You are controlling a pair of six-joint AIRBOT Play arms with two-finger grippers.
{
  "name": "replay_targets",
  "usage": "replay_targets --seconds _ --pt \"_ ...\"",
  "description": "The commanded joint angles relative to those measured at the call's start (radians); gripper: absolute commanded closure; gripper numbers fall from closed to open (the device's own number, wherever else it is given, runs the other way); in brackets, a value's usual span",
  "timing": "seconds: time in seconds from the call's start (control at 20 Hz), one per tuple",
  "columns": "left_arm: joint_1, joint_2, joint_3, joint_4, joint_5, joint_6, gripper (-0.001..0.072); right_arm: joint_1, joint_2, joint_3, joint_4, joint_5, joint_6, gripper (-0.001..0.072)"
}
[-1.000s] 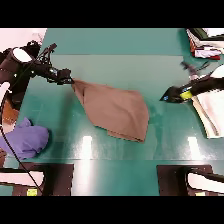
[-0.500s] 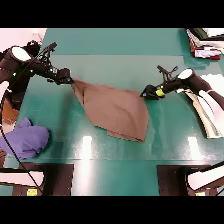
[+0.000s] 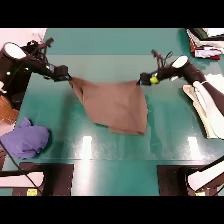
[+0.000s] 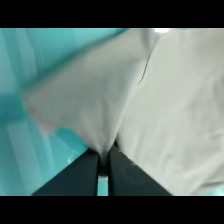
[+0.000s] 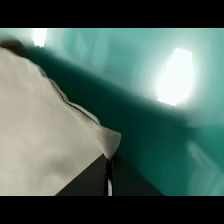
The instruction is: Fold the shirts.
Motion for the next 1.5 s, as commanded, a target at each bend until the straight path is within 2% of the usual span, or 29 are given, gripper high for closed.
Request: replay_targets --seconds 0.0,0.15,0.4,0.65,0.85,1.05,1.3,1.45 --pt "0.000 0.163 0.037 0.005 0.074 0.001 0.0681 -0.034 0.120 0.137 -0.002 0.013 -0.014 0.0699" --pt "0.000 0.347 0.144 0.006 0.078 0.008 0.0680 -0.072 0.276 0.259 -0.007 0.049 -0.021 0.0700" --pt "0.000 0.578 0.338 -0.002 0.078 0.007 0.0680 -0.083 0.526 0.414 -0.166 0.149 -0.020 0.0699" --pt "0.000 0.627 0.526 -0.019 0.062 -0.016 0.0680 -0.084 0.737 0.376 -0.253 0.097 -0.019 0.0700" --pt "0.000 0.620 0.554 -0.007 0.076 -0.019 0.0680 -0.084 0.826 0.305 -0.288 0.005 0.014 0.0700" --pt "0.000 0.522 0.485 0.106 0.019 -0.023 0.0680 -0.083 0.712 0.328 -0.287 0.057 0.056 0.0700" --pt "0.000 0.264 0.249 0.021 -0.121 -0.035 0.0679 -0.083 0.370 0.339 -0.275 0.266 0.079 0.0700" --pt "0.000 0.084 0.089 0.016 -0.081 -0.025 0.0680 -0.064 0.142 0.339 -0.263 0.338 0.079 0.0699"
